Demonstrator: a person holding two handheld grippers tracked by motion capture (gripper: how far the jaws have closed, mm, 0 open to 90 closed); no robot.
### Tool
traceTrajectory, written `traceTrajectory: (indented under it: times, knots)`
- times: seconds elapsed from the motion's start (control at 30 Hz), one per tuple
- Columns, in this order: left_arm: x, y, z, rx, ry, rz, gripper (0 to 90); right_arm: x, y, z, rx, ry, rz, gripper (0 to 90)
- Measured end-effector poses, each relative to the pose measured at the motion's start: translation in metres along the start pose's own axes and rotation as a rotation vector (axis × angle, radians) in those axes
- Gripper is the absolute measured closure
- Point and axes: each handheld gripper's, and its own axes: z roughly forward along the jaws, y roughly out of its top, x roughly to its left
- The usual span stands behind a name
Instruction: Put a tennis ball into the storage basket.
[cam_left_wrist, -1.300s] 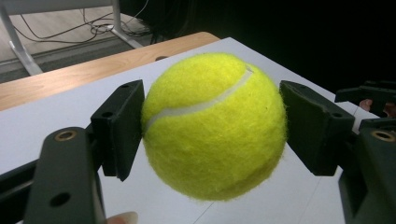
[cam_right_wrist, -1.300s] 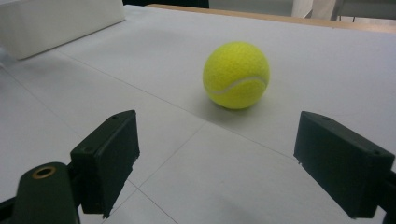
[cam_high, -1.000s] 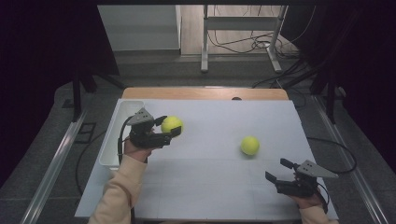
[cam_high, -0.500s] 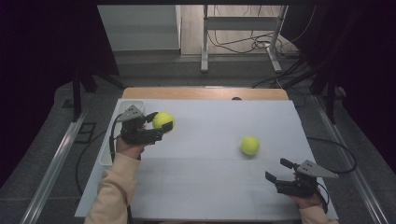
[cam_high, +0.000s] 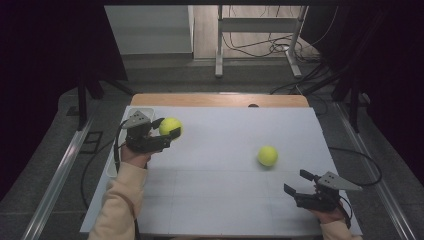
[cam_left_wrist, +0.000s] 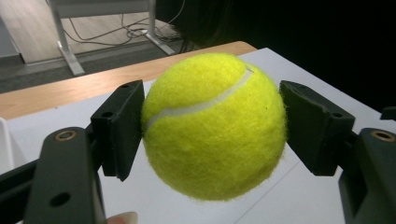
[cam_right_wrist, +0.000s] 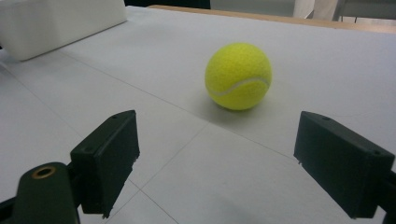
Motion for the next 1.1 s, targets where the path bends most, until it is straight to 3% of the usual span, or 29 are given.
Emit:
traceTrajectory:
  times: [0.23,0.5,0.77,1.1]
  knots:
    - [0.008,0.004,0.000,-0.005,0.037,0.001,27.1,0.000,0.001,0.004,0.001,0.008,-0.003,14.4]
    - [0.022,0.002,0.008,0.033,0.088,-0.010,27.0,0.000,0.003,0.007,0.000,0.019,-0.009,14.4]
    - [0.035,0.003,0.007,0.026,0.106,-0.044,27.1,-0.001,0.003,0.008,0.001,0.021,-0.007,14.4]
    - [0.046,0.004,0.005,0.033,0.135,-0.054,27.1,-0.001,0.003,0.008,0.001,0.014,-0.007,14.4]
